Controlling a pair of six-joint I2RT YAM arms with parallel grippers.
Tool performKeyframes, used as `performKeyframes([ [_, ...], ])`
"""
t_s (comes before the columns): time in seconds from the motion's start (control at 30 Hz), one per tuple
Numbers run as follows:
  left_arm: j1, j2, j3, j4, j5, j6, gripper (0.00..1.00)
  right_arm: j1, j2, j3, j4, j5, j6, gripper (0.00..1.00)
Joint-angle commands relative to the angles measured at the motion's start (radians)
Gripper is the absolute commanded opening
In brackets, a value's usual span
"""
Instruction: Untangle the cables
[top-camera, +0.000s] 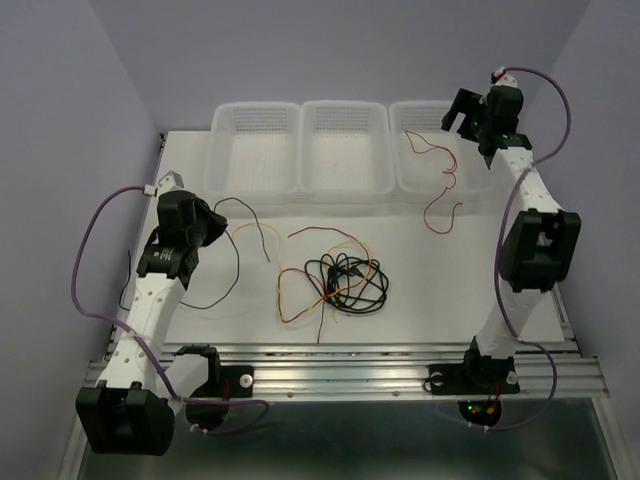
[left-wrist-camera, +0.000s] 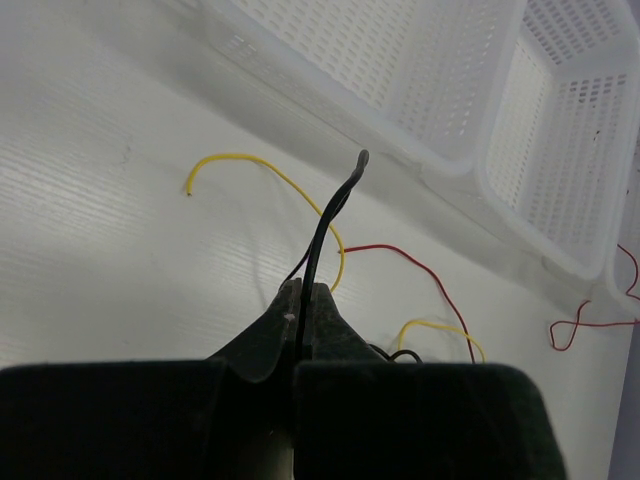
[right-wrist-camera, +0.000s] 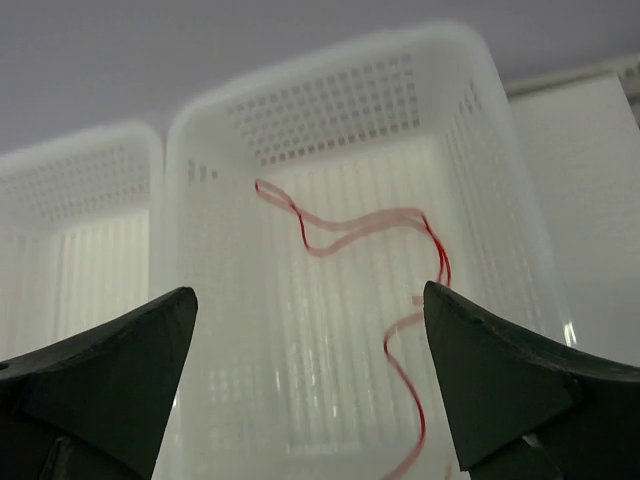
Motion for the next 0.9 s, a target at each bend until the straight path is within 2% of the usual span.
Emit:
performKeyframes([
  [0.0, -0.003, -0.025, -0.019, 0.032, 0.002, 0.019, 0.00, 0.035, -0.411, -0.417, 0.080, 0.040, 0.014, 1.00],
  [0.13, -0.003, -0.037, -0.019, 0.029, 0.020, 0.026, 0.00, 0.095, -0.628, -0.811, 0.112, 0.130, 0.109, 1.00],
  [0.17, -0.002, -0.037, -0.019, 0.029, 0.020, 0.026, 0.00, 0.109, -0.660, -0.812, 0.136, 0.131, 0.119, 1.00],
  [0.2, -0.002, -0.042, -0.019, 0.032, 0.023, 0.028, 0.00, 0.121, -0.700, -0.921, 0.182, 0.137, 0.123, 1.00],
  [0.3, -0.003, -0.051, -0.020, 0.035, 0.028, 0.028, 0.00, 0.184, -0.708, -1.041, 0.235, 0.158, 0.096, 1.00],
  [0.5, -0.003, -0.060, -0.026, 0.035, 0.020, 0.028, 0.00, 0.210, -0.595, -1.114, 0.440, 0.281, 0.105, 1.00],
  [0.67, -0.003, -0.059, -0.023, 0.035, 0.014, 0.029, 0.00, 0.210, -0.490, -1.094, 0.555, 0.279, 0.108, 1.00],
  [0.73, -0.005, -0.057, -0.020, 0.034, 0.014, 0.029, 0.00, 0.210, -0.457, -1.080, 0.563, 0.275, 0.107, 0.95],
  [0.8, -0.005, -0.059, -0.019, 0.032, 0.013, 0.031, 0.00, 0.210, -0.450, -1.082, 0.581, 0.270, 0.111, 0.76],
  [0.83, -0.003, -0.059, -0.020, 0.034, 0.010, 0.031, 0.00, 0.210, -0.456, -1.088, 0.606, 0.272, 0.111, 0.60],
  [0.87, -0.005, -0.059, -0.020, 0.032, 0.008, 0.029, 0.00, 0.210, -0.460, -1.099, 0.614, 0.282, 0.111, 0.51],
])
